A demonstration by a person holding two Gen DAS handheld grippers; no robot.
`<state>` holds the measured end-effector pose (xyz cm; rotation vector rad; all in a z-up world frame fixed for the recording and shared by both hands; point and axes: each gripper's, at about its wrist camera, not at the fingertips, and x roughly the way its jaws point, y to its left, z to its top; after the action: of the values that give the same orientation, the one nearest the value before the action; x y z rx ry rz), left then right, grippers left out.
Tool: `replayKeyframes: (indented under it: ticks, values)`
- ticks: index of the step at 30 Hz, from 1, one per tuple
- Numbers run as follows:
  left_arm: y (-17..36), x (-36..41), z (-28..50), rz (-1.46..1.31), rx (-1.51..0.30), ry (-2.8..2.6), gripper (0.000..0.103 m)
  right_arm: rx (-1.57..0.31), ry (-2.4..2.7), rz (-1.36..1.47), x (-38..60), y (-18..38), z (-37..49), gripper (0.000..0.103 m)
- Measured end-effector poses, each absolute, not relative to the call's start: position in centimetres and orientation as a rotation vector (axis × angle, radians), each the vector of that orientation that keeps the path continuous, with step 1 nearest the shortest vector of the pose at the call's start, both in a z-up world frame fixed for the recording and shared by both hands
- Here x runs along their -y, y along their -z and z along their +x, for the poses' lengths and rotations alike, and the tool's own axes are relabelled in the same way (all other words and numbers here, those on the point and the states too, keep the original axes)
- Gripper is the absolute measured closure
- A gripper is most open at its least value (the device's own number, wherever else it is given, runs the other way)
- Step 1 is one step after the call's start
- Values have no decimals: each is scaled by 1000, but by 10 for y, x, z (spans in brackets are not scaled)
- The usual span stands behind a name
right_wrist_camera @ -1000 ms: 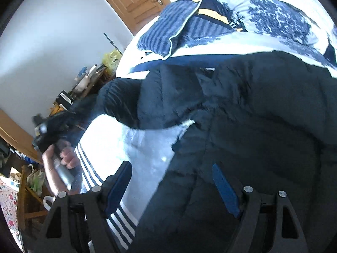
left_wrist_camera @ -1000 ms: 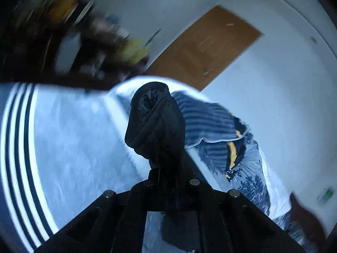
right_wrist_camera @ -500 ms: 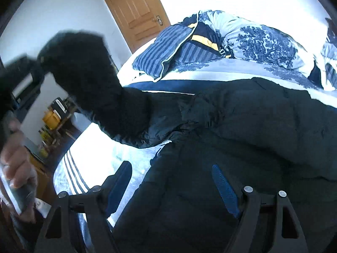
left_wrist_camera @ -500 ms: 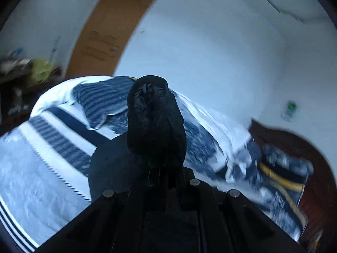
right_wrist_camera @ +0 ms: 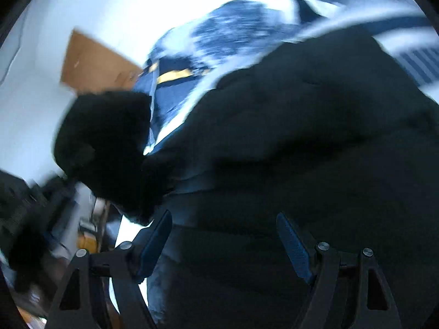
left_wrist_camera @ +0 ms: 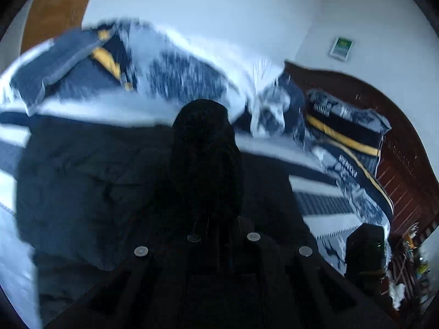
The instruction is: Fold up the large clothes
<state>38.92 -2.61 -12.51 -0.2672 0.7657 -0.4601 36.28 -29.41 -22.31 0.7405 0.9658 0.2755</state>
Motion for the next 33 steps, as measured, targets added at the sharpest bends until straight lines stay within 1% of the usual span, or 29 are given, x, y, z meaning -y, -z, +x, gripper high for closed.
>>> replayKeyframes:
  ticks: [2, 4, 5, 6, 7, 8, 9, 11, 13, 16, 17, 18, 20, 22, 23, 24, 26, 27, 28, 29, 30, 32, 33]
  values:
    - [143, 36, 389, -295, -825, 474, 97, -986, -254, 761, 303, 235, 355, 22]
    - [148, 40, 390, -331, -871, 490, 93, -987, -252, 774, 307, 239, 351, 22]
    - [144, 38, 388, -351, -866, 511, 83, -983, -255, 773, 307, 238, 350, 22]
    - [139, 38, 385, -357, -845, 530, 59, -980, -255, 765, 305, 236, 348, 22]
    - [133, 38, 380, -360, -824, 537, 41, -977, -256, 755, 304, 235, 348, 22]
    - [127, 36, 377, -363, -804, 532, 11, -978, -258, 736, 300, 232, 348, 22]
    - [114, 27, 370, -384, -757, 522, 5, -980, -260, 722, 297, 229, 350, 22]
    - [100, 13, 365, -427, -712, 561, 5, -977, -269, 709, 290, 226, 351, 22]
    - [93, -6, 369, -467, -706, 549, 5, -986, -272, 677, 281, 223, 355, 22]
    - [99, -49, 383, -507, -710, 376, 5, -1022, -287, 662, 260, 230, 363, 22]
    - [109, -71, 392, -533, -751, 278, 5, -1035, -290, 655, 252, 232, 365, 22]
    - [120, -88, 399, -560, -806, 205, 6, -1042, -282, 636, 244, 232, 366, 22]
    - [154, -130, 409, -701, -901, 102, 7, -1051, -272, 640, 233, 235, 370, 22]
    - [178, -161, 409, -831, -934, 61, 13, -1049, -251, 696, 229, 240, 377, 28]
    - [188, -173, 409, -882, -955, 50, 21, -1048, -243, 723, 230, 242, 381, 40]
    - [193, -179, 407, -911, -963, 54, 27, -1041, -231, 748, 232, 242, 386, 56]
    - [195, -183, 405, -946, -962, 78, 30, -1004, -222, 805, 243, 236, 393, 68]
    - [195, -180, 406, -950, -964, 91, 37, -973, -215, 809, 248, 227, 400, 79]
    - [196, -176, 406, -945, -971, 103, 43, -944, -203, 797, 254, 217, 404, 86]
    - [197, -172, 409, -936, -990, 120, 62, -923, -199, 787, 258, 209, 407, 94]
    - [198, -164, 411, -930, -1007, 140, 84, -888, -207, 766, 262, 193, 412, 98]
    - [197, -153, 412, -925, -1005, 176, 103, -833, -215, 682, 263, 162, 422, 99]
    - [193, -150, 411, -923, -983, 171, 103, -801, -236, 630, 263, 142, 430, 99]
